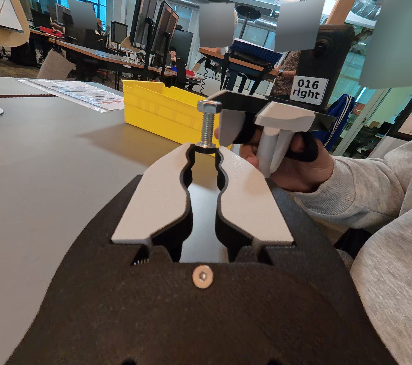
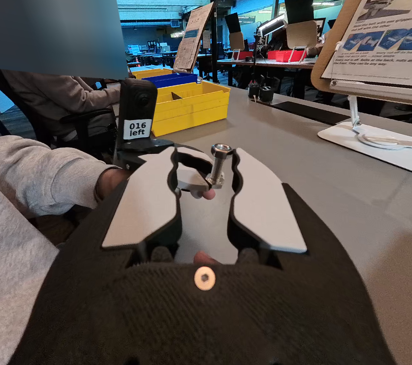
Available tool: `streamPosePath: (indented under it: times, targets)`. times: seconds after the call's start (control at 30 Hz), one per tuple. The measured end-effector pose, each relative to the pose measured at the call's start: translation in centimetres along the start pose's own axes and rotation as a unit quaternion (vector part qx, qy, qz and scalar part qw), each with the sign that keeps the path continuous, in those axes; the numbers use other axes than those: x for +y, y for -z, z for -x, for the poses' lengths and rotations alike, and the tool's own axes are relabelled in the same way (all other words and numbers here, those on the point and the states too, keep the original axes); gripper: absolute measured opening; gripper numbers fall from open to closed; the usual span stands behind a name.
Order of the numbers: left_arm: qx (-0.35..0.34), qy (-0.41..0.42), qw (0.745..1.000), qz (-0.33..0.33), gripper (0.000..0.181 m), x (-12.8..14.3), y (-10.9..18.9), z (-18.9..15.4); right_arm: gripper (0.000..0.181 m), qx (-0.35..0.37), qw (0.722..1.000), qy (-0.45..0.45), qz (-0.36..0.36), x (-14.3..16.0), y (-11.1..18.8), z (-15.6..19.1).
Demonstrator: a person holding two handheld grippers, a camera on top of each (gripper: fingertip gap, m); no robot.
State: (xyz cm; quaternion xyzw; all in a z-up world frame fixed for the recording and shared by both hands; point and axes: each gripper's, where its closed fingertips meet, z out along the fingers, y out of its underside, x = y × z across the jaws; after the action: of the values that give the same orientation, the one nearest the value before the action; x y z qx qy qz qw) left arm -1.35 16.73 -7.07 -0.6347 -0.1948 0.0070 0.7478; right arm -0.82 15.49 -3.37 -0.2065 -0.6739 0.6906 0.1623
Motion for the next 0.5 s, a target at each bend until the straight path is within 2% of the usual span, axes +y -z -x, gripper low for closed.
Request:
streamPosePath:
  times: [0.1, 0.17, 0.27, 0.4, 0.5]
  targets:
    - [-0.004, 0.009, 1.000, -0.004, 0.019, -0.14, 0.09, 0.29, 0.038, -0.002, 1.000, 0.005, 0.000, -0.15, 0.18, 0.15]
    - [-0.004, 0.011, 1.000, -0.006, 0.019, -0.17, 0.12, 0.34, 0.023, -0.012, 1.000, -0.004, -0.004, -0.32, 0.39, 0.32]
    - [-0.003, 0.006, 1.000, -0.004, 0.019, -0.14, 0.07, 0.18, 0.027, -0.003, 1.000, -0.012, -0.011, -0.48, 0.48, -0.09]
    - [-0.001, 0.006, 1.000, -0.002, 0.019, -0.06, -0.01, 0.09, 0.046, 0.008, 1.000, 0.001, -0.010, -0.34, 0.21, -0.34]
    - [-0.005, 0.009, 1.000, -0.005, 0.018, -0.18, 0.09, 0.31, 0.049, 0.003, 1.000, 0.011, 0.000, 0.02, -0.08, 0.05]
